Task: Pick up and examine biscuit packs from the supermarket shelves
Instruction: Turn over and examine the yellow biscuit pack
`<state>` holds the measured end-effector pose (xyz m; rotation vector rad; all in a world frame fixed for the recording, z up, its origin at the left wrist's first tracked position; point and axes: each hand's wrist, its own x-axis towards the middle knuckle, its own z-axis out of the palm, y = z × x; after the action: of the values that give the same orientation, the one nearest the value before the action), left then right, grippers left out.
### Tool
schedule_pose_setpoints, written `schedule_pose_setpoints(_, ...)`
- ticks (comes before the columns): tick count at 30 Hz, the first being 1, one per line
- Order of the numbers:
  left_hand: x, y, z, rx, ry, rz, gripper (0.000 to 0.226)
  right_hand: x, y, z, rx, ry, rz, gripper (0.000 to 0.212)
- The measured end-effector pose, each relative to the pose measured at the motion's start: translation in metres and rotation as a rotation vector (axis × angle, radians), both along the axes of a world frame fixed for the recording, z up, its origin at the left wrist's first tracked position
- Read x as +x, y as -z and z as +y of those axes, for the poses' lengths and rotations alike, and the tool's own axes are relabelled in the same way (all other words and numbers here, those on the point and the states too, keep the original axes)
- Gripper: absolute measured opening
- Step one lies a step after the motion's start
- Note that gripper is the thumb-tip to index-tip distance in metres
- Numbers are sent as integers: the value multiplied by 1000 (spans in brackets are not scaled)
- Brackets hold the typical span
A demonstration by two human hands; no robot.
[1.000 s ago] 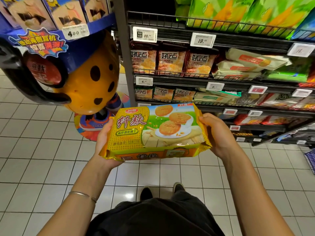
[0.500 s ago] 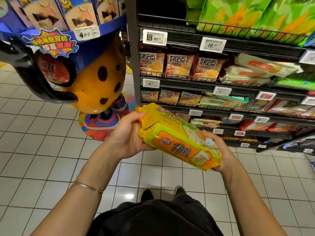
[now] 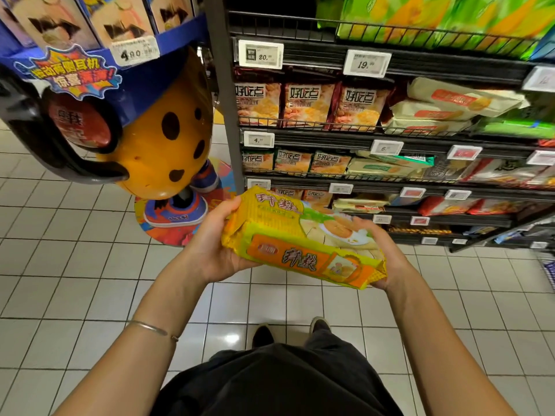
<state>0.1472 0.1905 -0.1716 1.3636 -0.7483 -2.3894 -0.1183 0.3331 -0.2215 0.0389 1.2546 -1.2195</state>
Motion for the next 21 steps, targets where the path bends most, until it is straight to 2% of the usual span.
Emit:
schedule_pose_setpoints(3, 5, 7, 5, -71, 49, -80, 47, -8, -5, 0, -60, 31, 40, 45)
schedule_pose_setpoints(9, 2, 11, 13, -312, 4, -156, 46, -8, -5, 0, -135, 58, 50, 53)
schedule_pose_setpoints(12, 0, 11, 12, -356, 24, -202, 50, -4, -5, 0, -144, 96, 44, 47)
schedule_pose_setpoints(14, 2, 12, 12, -376, 35, -218, 43, -3, -5, 2, -158, 111, 47, 40)
schedule_pose_setpoints(17, 6, 12, 11, -513, 105, -253, 28, -5, -7, 4, -191, 129, 59, 37)
schedule_pose_setpoints(21, 7, 15, 10, -669, 192, -350, 27, -9, -14, 4, -174, 125, 73, 39)
